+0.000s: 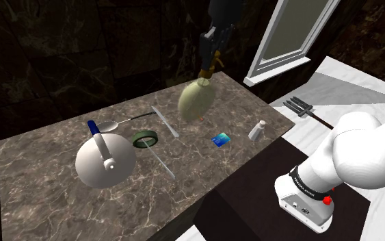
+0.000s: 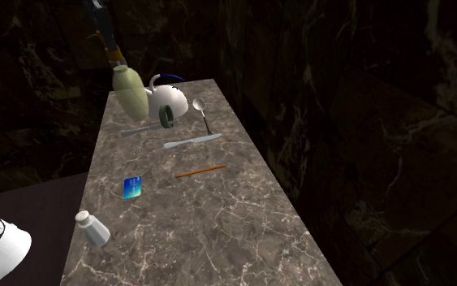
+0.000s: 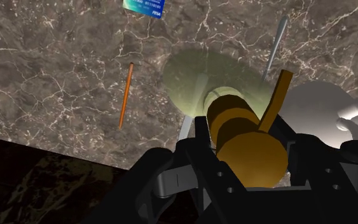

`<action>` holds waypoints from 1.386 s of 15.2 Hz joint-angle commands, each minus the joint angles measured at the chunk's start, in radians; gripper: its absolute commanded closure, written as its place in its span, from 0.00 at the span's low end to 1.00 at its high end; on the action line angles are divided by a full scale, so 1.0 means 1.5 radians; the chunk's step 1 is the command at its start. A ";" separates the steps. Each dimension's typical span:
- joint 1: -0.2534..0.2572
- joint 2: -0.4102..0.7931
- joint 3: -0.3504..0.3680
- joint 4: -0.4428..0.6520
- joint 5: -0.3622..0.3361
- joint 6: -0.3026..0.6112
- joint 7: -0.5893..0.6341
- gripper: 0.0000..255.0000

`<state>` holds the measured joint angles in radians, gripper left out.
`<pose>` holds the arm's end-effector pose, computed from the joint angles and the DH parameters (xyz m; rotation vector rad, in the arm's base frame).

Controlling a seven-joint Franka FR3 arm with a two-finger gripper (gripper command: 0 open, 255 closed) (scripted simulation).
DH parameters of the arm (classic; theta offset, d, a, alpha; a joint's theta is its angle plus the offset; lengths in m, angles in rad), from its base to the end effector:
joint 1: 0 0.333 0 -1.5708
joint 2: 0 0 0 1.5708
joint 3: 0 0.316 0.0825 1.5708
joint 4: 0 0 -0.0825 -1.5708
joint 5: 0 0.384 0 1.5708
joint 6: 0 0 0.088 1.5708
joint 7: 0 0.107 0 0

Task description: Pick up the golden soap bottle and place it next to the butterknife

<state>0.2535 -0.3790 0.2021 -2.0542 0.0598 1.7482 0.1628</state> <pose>0.3941 0.2138 0.5947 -3.1054 -0.4260 -0.1062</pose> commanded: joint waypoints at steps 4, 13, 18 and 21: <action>0.001 -0.002 0.002 -0.047 0.002 0.045 0.000 1.00; 0.003 0.000 0.006 -0.125 0.004 0.126 0.000 1.00; 0.004 0.007 0.009 -0.164 0.004 0.172 0.001 1.00; 0.004 0.013 0.011 -0.185 0.005 0.199 0.002 1.00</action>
<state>0.2594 -0.3594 0.2185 -2.3198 0.0663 2.0332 0.1663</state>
